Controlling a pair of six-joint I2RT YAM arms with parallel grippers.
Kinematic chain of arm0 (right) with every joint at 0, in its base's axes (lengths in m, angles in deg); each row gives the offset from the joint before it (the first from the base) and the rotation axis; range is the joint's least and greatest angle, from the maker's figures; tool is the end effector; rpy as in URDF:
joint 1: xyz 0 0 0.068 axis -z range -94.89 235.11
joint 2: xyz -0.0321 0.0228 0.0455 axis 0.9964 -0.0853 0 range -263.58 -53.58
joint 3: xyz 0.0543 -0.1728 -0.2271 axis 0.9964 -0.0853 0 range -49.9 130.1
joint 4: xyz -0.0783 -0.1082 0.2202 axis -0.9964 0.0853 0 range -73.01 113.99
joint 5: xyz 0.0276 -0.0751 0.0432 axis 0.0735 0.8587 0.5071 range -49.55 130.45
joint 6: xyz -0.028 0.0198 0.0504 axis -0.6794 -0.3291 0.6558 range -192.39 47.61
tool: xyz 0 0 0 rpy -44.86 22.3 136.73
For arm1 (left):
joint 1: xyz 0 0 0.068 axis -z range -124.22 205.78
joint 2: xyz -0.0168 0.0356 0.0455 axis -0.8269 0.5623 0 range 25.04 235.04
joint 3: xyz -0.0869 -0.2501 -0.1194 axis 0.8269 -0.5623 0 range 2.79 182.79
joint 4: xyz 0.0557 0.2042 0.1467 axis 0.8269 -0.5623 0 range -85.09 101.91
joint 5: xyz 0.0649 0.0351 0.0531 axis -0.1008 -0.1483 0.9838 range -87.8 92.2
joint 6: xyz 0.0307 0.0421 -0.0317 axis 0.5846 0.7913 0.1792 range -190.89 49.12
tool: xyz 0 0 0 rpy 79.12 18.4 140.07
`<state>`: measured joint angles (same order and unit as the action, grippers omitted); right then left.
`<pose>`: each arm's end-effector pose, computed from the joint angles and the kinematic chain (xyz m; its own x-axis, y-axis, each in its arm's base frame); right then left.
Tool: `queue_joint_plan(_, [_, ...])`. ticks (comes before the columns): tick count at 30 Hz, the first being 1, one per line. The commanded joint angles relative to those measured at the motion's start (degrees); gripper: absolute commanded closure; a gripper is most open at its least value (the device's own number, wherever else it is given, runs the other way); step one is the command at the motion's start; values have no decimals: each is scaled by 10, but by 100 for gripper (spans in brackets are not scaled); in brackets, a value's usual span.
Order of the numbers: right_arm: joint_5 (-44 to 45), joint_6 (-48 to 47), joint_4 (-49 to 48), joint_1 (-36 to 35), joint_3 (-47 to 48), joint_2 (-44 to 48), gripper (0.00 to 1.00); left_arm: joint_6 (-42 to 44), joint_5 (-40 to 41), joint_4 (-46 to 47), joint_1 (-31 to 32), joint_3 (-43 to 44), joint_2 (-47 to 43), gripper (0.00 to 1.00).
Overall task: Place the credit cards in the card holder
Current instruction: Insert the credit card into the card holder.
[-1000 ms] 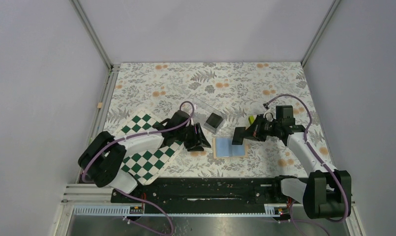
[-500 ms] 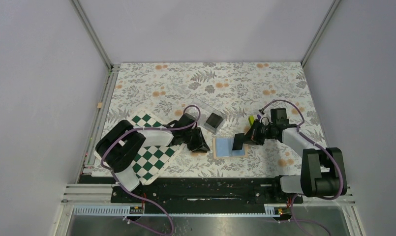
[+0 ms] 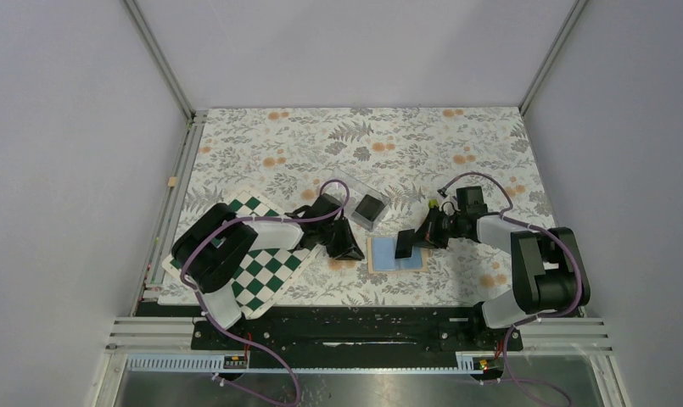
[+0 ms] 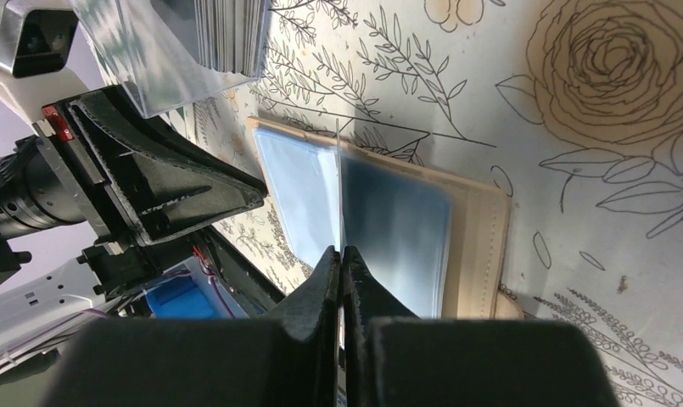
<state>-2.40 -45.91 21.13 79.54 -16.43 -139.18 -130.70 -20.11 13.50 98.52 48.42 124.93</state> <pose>0.2490 0.0554 0.1523 -0.9402 0.2368 -0.2450 -0.0312 0.6562 0.7539 0.2294 -0.2355 0.1387 -0.9825 -0.1810 -0.0438 -0.1042 0.7295 -0.6760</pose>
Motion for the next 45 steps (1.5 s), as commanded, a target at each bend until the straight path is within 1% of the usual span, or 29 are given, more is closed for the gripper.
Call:
queue_joint_plan(1, [14,-3,-30,-9,16,-10,100,3,1,10,3,21,10,89])
queue_joint_plan(7, [1,-1,-56,-17,11,-29,100,3,-4,9,3,28,22,89])
queue_joint_plan(12, [1,-3,-48,-27,18,-37,100,4,-9,8,4,33,28,90])
queue_joint_plan(20, [3,13,-45,-41,9,-21,100,5,-8,4,4,37,36,95])
queue_joint_plan(27, [4,11,13,-41,4,-3,100,16,-2,-14,4,50,44,96])
queue_joint_plan(34, [-14,12,38,-41,0,0,100,22,0,-15,4,55,46,96])
queue_joint_plan(37, [-12,11,52,-41,0,-2,100,25,2,-29,4,58,47,97])
queue_joint_plan(45, [-23,0,65,-43,19,-34,100,32,-1,-35,7,66,53,97])
